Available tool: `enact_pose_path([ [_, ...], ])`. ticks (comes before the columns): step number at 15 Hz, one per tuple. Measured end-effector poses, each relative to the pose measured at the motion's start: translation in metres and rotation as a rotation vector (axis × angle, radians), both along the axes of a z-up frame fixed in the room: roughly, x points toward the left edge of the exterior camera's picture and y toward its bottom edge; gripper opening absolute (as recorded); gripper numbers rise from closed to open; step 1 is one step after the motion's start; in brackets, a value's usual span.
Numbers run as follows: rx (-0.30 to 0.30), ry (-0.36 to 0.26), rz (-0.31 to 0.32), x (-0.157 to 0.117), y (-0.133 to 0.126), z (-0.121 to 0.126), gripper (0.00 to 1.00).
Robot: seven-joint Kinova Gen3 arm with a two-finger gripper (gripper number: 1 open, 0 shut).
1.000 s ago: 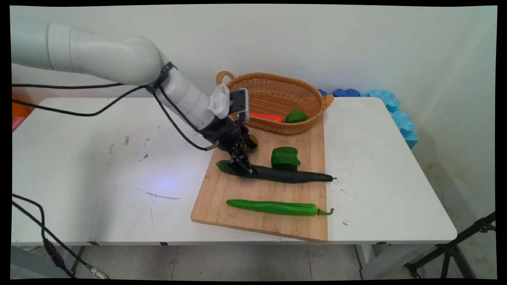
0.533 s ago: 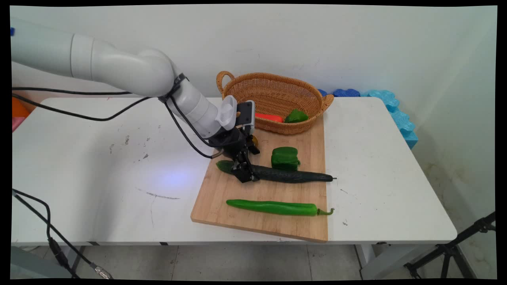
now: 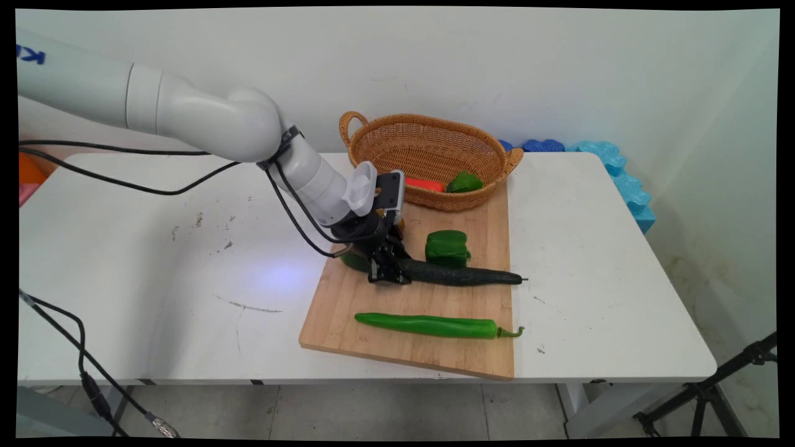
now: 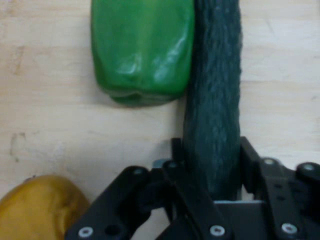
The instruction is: Place the picked object in the vegetable basket
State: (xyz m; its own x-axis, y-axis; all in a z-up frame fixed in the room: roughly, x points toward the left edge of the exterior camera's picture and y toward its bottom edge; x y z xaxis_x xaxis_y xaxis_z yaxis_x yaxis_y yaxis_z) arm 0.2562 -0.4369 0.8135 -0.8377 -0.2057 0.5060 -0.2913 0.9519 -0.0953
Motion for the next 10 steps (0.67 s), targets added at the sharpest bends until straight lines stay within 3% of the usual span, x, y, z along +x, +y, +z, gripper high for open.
enact_pose_path([
  [10, -0.002, -0.001, -0.090, 0.002, 0.015, 0.005, 0.00],
])
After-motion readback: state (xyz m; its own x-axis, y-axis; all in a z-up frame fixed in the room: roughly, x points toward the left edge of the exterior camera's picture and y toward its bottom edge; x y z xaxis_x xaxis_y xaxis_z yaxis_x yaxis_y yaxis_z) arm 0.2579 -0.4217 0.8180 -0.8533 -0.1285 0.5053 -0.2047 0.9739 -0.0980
